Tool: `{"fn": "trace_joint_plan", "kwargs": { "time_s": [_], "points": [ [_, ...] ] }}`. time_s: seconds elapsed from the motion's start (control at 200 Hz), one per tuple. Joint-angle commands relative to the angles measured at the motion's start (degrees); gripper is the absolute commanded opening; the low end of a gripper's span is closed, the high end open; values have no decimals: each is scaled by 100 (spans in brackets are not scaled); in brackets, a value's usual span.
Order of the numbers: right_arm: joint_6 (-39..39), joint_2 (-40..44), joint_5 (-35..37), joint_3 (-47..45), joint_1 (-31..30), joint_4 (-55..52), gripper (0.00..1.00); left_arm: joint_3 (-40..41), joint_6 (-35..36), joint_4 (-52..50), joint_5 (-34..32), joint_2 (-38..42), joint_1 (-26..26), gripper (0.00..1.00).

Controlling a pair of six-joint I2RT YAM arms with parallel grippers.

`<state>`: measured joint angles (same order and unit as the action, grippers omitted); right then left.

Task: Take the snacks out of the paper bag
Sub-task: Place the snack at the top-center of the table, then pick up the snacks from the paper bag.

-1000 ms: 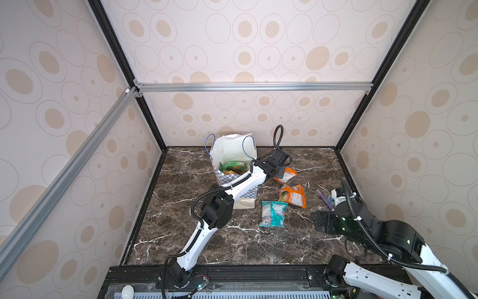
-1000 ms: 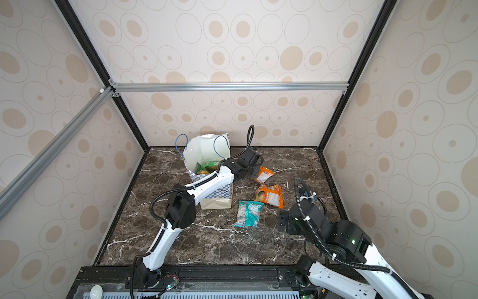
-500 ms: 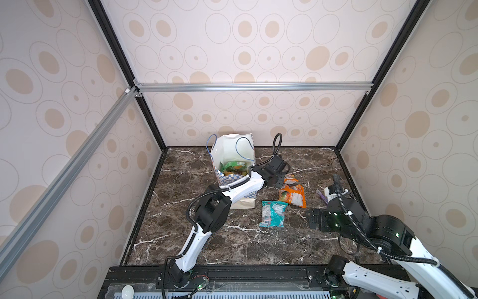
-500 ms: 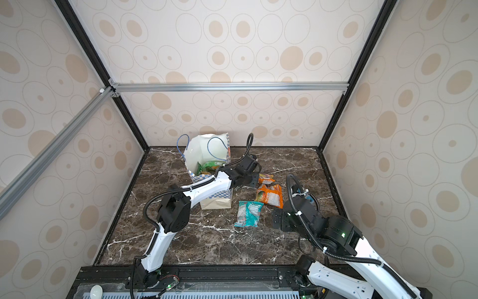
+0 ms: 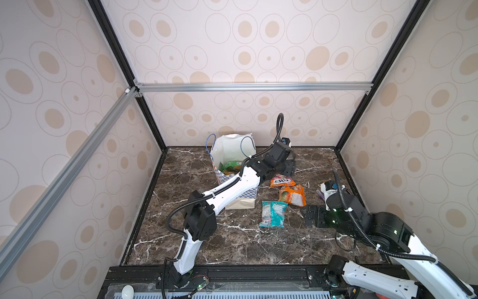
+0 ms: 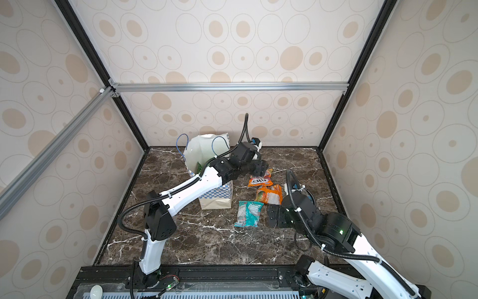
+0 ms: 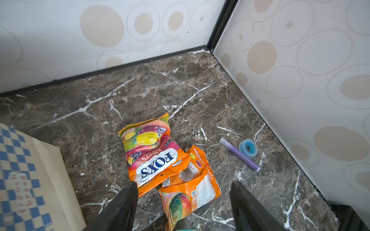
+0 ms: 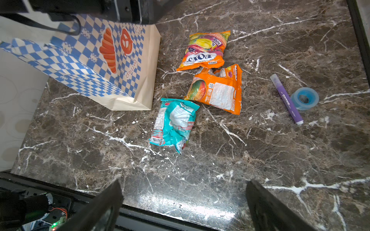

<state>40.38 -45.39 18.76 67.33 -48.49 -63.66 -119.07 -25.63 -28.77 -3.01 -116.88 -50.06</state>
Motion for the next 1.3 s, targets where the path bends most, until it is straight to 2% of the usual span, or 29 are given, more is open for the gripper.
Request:
{"fn": "trace_joint_plan", "kwargs": {
  "time_s": [0.0,0.195,0.375,0.65,0.84,0.985,1.08,1.295],
  "points": [
    [-130,-95,-32,230,-13,222,100,-703,296,-553,-531,470,-37,75],
    [-340,-435,-209,557,-20,427,100,-1553,606,-1479,-1577,778,-21,77],
    [-552,-718,-600,792,-12,979,100,-1244,629,-1671,-2050,1344,239,78],
    [-792,-1500,-1383,1386,-14,1384,98,-165,343,-1677,-1736,1898,1176,77],
    [-918,-1868,-1872,1658,-18,1507,98,316,157,-1750,-1617,1865,1792,72],
    [-962,-2021,-2042,1845,-38,1514,98,432,114,-1864,-1479,1646,2175,64],
    [-971,-2032,-2027,1848,-54,1514,98,369,191,-1905,-1169,1400,2297,59],
    [-943,-2002,-2052,1815,-50,1519,98,-17,238,-2108,-469,640,2551,58]
  ]
}}
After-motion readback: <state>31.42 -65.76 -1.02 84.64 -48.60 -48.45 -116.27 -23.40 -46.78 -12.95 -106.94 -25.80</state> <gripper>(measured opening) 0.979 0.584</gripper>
